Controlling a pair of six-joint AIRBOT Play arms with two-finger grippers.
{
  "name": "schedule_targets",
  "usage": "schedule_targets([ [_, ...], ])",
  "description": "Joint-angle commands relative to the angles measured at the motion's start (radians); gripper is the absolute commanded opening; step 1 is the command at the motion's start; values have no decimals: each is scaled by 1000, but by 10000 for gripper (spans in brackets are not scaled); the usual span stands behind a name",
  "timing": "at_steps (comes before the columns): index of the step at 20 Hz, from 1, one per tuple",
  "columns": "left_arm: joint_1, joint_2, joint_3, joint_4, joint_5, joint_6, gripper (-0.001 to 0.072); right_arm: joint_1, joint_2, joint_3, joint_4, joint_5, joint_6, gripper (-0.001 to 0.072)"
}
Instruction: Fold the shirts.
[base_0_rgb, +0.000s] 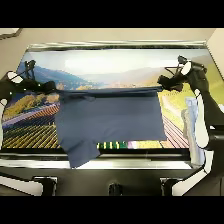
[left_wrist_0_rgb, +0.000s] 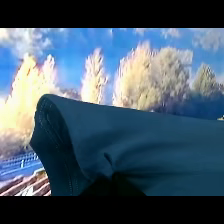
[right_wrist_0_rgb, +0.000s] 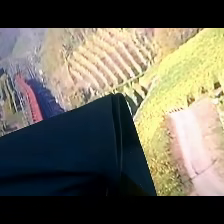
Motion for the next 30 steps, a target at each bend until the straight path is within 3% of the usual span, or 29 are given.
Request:
schedule_targets([
  [1, -8, -30, 18, -63, 79, 5, 25, -32, 2, -1, 1, -70, 42, 46],
  [4, -6, -13, 21, -40, -235, 7, 25, -66, 32, -3, -6, 251, -63, 47],
  [6, -19, -18, -44, 26, -405, -38, 25, -63, 15, -42, 2, 395, -90, 48],
  [9, -21, -23, -180, 30, -423, -64, 26, -63, -10, -115, 4, 409, -87, 48],
  [10, -16, -24, -192, -1, -426, -64, 117, -66, -13, -115, 4, 396, -87, 93],
  [11, -7, -21, -187, -40, -438, -64, 390, -71, -1, -108, 19, 400, -85, 332],
  [12, 8, -11, -171, -80, -464, -64, 490, -80, 18, -100, 39, 434, -95, 445],
  [16, 70, 122, -242, -36, -526, -64, 489, -201, 108, -130, 29, 663, -149, 444],
  [20, 76, 377, -706, -29, -407, 3, 489, -251, 275, -433, 31, 529, -183, 444],
  [23, 75, 516, -973, -126, -315, 40, 489, -251, 337, -558, 86, 455, -210, 444],
  [27, 70, 548, -1100, -272, -251, 79, 475, -251, 340, -567, 88, 450, -227, 464],
  [29, 39, 548, -1122, -300, -216, 71, 440, -251, 345, -589, 86, 447, -228, 494],
  [30, 16, 547, -1127, -300, -179, 51, 369, -251, 350, -617, 86, 441, -236, 494],
])
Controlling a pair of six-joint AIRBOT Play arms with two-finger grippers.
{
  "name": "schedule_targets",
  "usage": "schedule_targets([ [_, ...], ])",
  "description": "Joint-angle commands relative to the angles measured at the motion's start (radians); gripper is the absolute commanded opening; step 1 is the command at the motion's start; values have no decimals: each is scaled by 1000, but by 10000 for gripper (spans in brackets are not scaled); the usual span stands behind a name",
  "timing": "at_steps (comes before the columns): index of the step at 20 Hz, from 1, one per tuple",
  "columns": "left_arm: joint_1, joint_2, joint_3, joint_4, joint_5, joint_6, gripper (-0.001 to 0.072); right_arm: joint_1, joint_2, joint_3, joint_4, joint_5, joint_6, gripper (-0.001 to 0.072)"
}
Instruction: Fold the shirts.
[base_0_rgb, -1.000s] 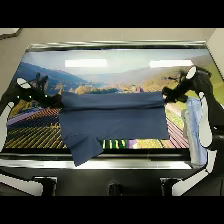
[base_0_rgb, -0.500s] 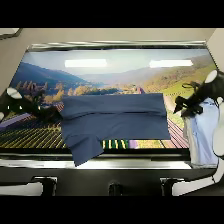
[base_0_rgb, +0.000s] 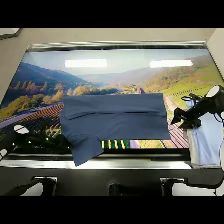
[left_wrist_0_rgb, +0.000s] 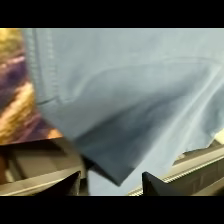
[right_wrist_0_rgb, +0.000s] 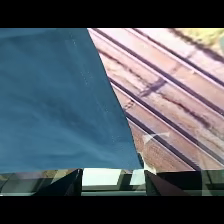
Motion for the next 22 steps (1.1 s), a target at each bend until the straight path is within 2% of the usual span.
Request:
schedule_targets([
  [1, -53, 17, -59, -59, 126, -29, 266, -2, 17, -84, 4, -24, -22, 494],
  [3, -80, 17, -58, -60, 198, -69, 44, -2, 17, -151, 21, -39, -48, 495],
  [10, -86, 53, -53, -58, 196, -31, 25, -2, 1, -261, 104, -206, -69, 500],
  [13, -86, 86, -53, -55, 197, -30, 25, -2, -31, -263, 128, -219, -65, 483],
  [14, -86, 91, -53, -55, 197, -30, 25, -2, -39, -263, 131, -218, -61, 414],
  [16, -86, 97, -43, -54, 196, -29, 25, -2, -42, -261, 150, -219, -43, 53],
  [19, -79, 124, 64, -15, 164, -15, 23, -2, -27, -205, 179, -165, -95, 45],
  [22, -65, 163, 249, -1, 155, -47, 20, 2, 14, -87, 214, -182, -74, 43],
])
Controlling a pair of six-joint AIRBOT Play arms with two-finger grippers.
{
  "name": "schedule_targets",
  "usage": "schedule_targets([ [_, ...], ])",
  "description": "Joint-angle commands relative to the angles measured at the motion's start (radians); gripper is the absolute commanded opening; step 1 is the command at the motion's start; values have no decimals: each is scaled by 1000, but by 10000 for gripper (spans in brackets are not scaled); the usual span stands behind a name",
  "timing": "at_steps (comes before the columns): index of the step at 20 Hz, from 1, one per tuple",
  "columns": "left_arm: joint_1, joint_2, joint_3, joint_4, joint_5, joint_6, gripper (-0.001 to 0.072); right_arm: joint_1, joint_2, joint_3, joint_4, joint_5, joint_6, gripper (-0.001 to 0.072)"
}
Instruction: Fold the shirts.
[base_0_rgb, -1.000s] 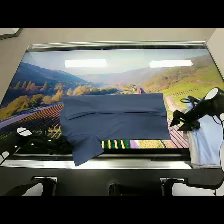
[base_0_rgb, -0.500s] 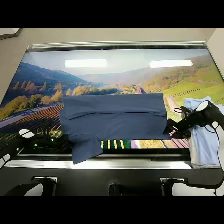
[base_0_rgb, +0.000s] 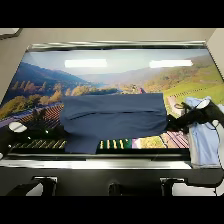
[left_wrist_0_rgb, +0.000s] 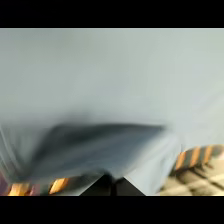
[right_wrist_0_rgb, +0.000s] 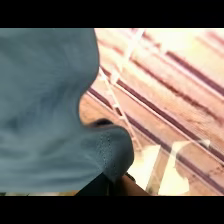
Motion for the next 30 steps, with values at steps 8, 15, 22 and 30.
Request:
schedule_targets([
  [8, 12, -441, 623, 83, 21, -101, 21, 184, -218, 490, -3, -293, 169, 45],
  [15, 14, -668, 782, 50, -28, -115, 481, 164, -312, 544, -9, -229, 176, 681],
  [22, -24, -513, 814, 31, -63, -61, 493, 66, -360, 542, 24, -45, 119, 699],
  [30, -304, -504, 778, 32, 91, -61, 125, 157, -328, 542, 146, -116, 121, 45],
])
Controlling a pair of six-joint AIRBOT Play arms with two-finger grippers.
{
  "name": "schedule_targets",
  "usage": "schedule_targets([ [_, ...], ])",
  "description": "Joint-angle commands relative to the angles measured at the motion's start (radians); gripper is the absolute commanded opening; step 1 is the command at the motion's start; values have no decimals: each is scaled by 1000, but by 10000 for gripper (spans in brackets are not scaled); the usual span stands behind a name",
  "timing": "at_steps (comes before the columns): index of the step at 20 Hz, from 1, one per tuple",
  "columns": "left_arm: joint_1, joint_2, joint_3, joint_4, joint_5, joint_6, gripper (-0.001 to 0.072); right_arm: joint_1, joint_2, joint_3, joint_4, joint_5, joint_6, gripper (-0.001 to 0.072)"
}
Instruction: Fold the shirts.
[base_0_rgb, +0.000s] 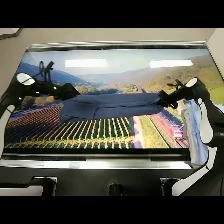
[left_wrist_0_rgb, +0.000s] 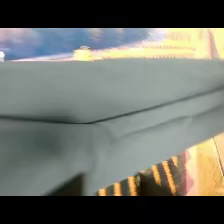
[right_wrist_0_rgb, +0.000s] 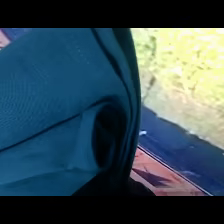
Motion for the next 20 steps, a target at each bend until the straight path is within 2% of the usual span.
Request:
schedule_targets([
  [1, -139, -24, -26, 0, 152, -11, 25, 18, 82, 1, 59, -4, -70, 45],
  [3, -237, -93, -27, -10, 243, -138, 26, 20, 198, 1, 97, 29, -137, 44],
  [4, -281, -135, -27, -47, 275, -171, 26, 27, 259, 1, 122, 49, -150, 44],
  [7, -402, -261, -26, -324, 377, -158, 27, 84, 446, 1, 131, 105, -164, 45],
  [11, -539, -405, -1, -829, 454, 13, 27, 167, 608, 1, 130, 190, -137, 46],
  [14, -613, -471, 0, -1106, 533, 73, 26, 175, 676, 1, 121, 217, -87, 47],
  [15, -616, -480, 0, -1188, 511, 139, 26, 175, 681, 1, 99, 218, -85, 47],
  [16, -602, -473, 0, -1240, 459, 241, 25, 175, 676, 0, 77, 216, -77, 47],
  [17, -575, -444, -3, -1239, 419, 347, 22, 181, 663, 0, 73, 196, -70, 46],
  [18, -541, -388, -17, -1191, 426, 385, 21, 198, 639, 0, 78, 153, -61, 46],
  [20, -435, -198, -77, -972, 507, 385, 21, 281, 574, 0, 119, 42, -61, 46],
])
